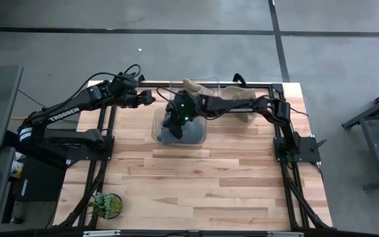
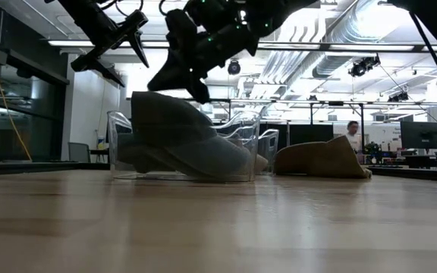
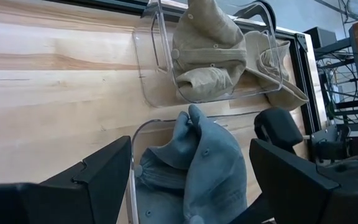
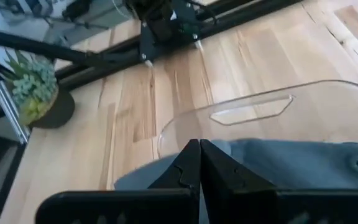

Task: Pick & Place hat
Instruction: Put the blue cap into the bottom transparent bin, then put the brown cap into the top transparent bin

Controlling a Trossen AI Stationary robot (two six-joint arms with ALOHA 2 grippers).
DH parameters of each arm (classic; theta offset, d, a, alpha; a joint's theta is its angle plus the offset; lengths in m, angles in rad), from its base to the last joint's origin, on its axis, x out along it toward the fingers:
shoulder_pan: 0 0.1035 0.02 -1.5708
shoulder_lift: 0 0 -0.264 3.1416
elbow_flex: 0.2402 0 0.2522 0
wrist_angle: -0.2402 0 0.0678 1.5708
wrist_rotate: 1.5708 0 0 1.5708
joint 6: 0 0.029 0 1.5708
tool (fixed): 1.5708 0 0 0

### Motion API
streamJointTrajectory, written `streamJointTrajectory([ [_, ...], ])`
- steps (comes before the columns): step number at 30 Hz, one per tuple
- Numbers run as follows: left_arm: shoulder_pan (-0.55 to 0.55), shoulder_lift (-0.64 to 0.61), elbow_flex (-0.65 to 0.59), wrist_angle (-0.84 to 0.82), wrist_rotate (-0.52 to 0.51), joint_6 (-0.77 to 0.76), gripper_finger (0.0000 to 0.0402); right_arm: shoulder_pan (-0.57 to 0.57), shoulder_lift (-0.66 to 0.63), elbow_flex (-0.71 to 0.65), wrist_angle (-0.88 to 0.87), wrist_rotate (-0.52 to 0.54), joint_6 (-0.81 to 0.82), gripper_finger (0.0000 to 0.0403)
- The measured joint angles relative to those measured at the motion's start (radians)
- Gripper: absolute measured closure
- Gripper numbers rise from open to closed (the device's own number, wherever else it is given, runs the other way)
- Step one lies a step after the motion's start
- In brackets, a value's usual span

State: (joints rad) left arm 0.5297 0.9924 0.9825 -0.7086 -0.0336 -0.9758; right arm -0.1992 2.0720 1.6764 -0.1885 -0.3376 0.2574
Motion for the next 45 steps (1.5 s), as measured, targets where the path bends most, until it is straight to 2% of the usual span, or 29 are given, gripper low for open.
streamJointTrajectory([
  [9, 0.000, 0.000, 0.000, 0.000, 0.001, -0.001, 0.0099, -0.026, -0.018, 0.065, -0.206, 0.011, -0.041, 0.0402],
  [14, 0.000, 0.000, 0.000, 0.000, 0.000, -0.001, 0.0099, -0.047, -0.099, 0.066, -0.337, 0.101, -0.083, 0.0385],
  [18, 0.000, 0.000, 0.000, 0.000, 0.000, -0.001, 0.0099, -0.063, -0.160, 0.067, -0.487, 0.212, -0.117, 0.0346],
  [23, 0.000, 0.000, 0.000, 0.002, 0.001, -0.001, 0.0099, -0.072, -0.213, 0.061, -0.688, 0.342, -0.136, 0.0277],
  [30, 0.000, 0.000, 0.000, 0.002, 0.001, 0.000, 0.0099, -0.071, -0.212, 0.060, -0.981, 0.558, -0.130, 0.0176],
  [34, 0.000, 0.000, 0.000, 0.002, 0.001, 0.001, 0.0099, -0.083, -0.209, 0.060, -1.094, 0.664, -0.088, 0.0145],
  [38, 0.000, 0.000, 0.000, 0.001, 0.001, 0.002, 0.0099, -0.121, -0.210, 0.040, -1.138, 0.678, -0.074, 0.0140],
  [45, 0.000, 0.000, 0.000, 0.001, 0.001, 0.008, 0.0099, -0.212, -0.214, -0.164, -1.097, 0.624, -0.077, 0.0139],
])
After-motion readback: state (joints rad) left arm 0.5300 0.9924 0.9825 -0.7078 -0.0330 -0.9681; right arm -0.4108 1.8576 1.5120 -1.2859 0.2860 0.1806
